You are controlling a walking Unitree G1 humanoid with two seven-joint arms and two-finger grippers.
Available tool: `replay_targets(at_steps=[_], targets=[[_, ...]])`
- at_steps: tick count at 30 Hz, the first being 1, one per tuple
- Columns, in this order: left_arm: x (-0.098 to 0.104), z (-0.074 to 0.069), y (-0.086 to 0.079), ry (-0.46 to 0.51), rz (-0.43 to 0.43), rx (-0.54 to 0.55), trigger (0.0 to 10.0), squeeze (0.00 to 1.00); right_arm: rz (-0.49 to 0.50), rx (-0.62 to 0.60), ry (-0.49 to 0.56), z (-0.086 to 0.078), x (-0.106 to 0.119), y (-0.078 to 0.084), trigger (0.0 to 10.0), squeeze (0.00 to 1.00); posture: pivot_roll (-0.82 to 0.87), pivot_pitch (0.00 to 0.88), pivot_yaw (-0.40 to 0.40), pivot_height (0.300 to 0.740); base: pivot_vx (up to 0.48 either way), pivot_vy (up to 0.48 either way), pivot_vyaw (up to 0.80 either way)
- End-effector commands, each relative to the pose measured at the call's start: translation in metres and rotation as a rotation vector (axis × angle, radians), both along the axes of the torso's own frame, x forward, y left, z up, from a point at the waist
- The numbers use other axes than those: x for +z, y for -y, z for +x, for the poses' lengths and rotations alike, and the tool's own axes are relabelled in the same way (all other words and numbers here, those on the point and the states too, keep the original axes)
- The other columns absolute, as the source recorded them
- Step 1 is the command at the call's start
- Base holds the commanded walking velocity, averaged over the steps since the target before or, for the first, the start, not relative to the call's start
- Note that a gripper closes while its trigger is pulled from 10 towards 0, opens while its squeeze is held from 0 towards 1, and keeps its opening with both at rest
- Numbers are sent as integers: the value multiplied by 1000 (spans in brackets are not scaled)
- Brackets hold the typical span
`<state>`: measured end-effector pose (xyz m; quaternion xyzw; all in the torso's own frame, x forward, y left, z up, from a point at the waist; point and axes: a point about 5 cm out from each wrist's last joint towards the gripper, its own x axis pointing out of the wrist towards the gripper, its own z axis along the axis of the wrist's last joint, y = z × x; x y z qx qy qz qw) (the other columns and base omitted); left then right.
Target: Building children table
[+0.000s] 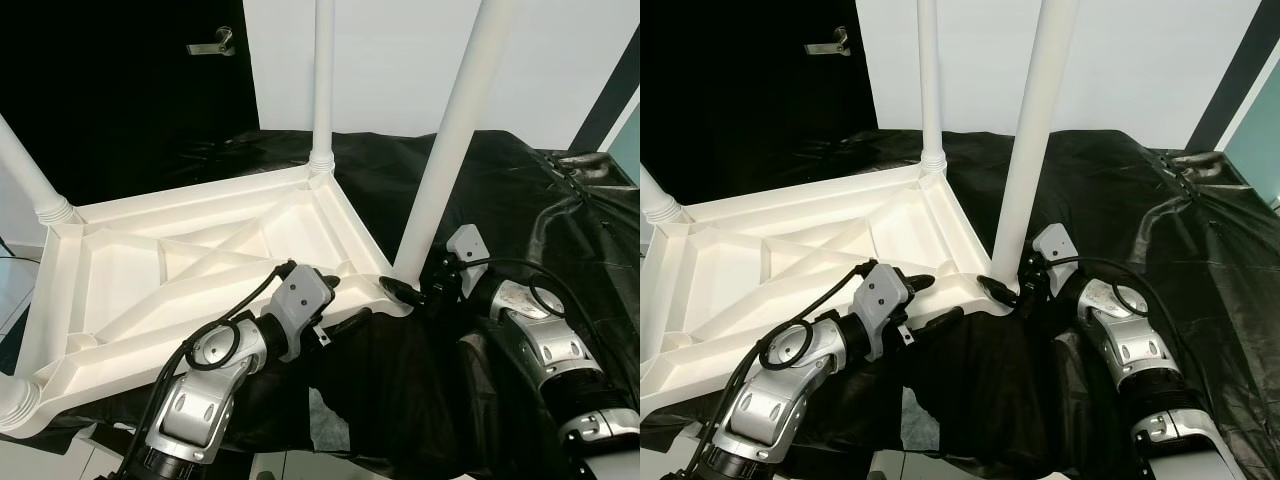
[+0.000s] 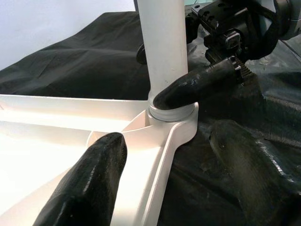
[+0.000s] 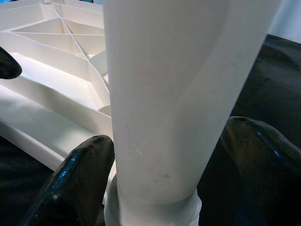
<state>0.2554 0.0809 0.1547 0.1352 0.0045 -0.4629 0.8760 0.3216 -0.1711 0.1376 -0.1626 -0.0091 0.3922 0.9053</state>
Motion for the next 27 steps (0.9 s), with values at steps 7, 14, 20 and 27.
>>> replay_targets(at_steps=[7, 14, 20, 27], targets=[[-1, 2, 0, 14, -2, 45, 10000, 0, -13, 24, 10, 3, 1, -2, 10000, 0, 71, 0, -18, 740, 0, 0, 0], [0, 2, 0, 16, -2, 45, 10000, 0, 26, 10, -1, 4, 2, -2, 10000, 0, 70, 0, -18, 740, 0, 0, 0], [0, 2, 0, 16, -3, 45, 10000, 0, 122, -15, -35, 4, 3, -2, 10000, 0, 71, 0, -17, 740, 0, 0, 0], [0, 3, 0, 17, 0, 43, 10000, 0, 247, -43, -85, 5, 2, -5, 10000, 0, 70, 0, -11, 740, 0, 0, 0]])
